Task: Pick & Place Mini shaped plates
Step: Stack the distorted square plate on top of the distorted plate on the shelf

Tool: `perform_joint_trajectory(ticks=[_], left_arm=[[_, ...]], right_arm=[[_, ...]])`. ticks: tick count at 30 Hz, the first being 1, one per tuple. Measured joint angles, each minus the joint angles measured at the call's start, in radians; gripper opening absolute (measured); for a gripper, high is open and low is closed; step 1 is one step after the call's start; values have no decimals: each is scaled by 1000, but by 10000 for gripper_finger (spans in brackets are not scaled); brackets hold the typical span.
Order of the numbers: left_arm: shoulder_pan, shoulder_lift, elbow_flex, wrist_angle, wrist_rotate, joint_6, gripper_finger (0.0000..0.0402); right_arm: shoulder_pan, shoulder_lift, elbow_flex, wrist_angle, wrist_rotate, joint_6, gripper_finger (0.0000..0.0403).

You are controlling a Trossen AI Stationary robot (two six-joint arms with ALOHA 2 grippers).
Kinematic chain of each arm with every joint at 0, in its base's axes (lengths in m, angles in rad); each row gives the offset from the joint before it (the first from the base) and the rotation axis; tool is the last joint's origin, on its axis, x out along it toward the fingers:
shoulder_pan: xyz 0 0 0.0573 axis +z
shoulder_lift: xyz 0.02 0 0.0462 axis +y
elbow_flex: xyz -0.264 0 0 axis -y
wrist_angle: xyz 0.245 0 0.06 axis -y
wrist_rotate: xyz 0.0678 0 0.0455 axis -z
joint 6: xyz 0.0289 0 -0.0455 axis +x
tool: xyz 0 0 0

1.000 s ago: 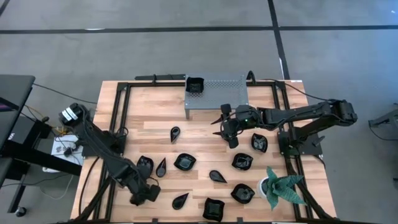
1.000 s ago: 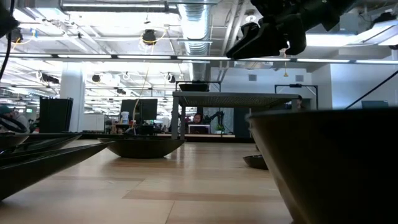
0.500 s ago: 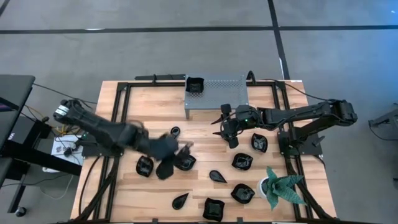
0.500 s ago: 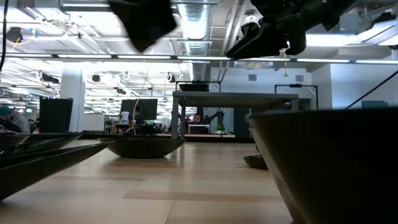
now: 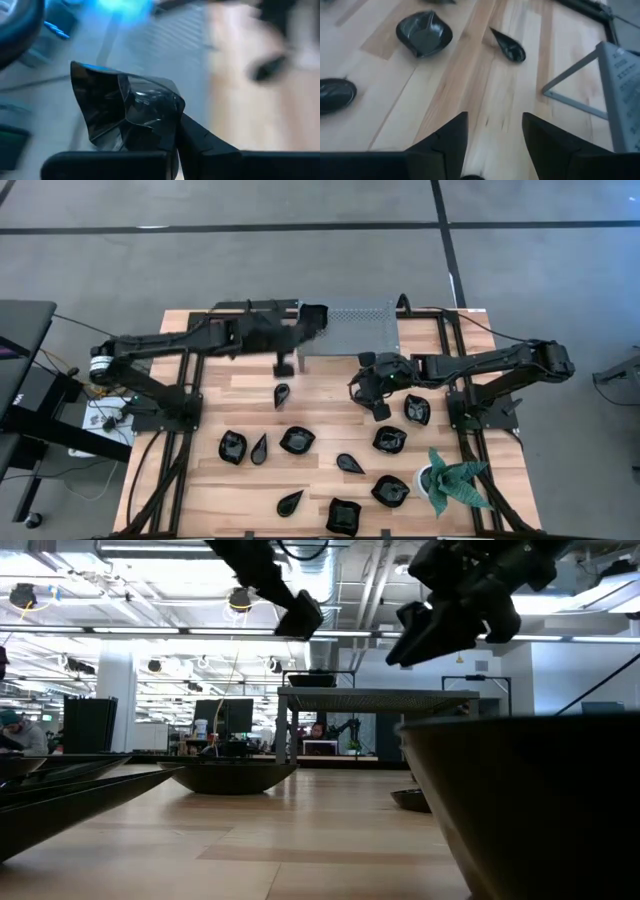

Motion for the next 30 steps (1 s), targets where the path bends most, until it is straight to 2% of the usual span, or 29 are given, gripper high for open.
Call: perform_joint_trajectory(ticks=[5,9,13,23,30], left_arm=[[132,70,0,173,77,182,6],[183,141,0,195,84,247,8],[192,195,-1,189,83,251,7],[189,202,-6,186,82,254,9],[188,203,-22,182,9,251,26]], right_arm=[[0,0,0,4,0,-1,171],[0,0,0,4,0,-5,166],[0,0,0,4,1,-5,164],[0,0,0,-24,3,0,161],[0,0,0,-27,3,10,156]])
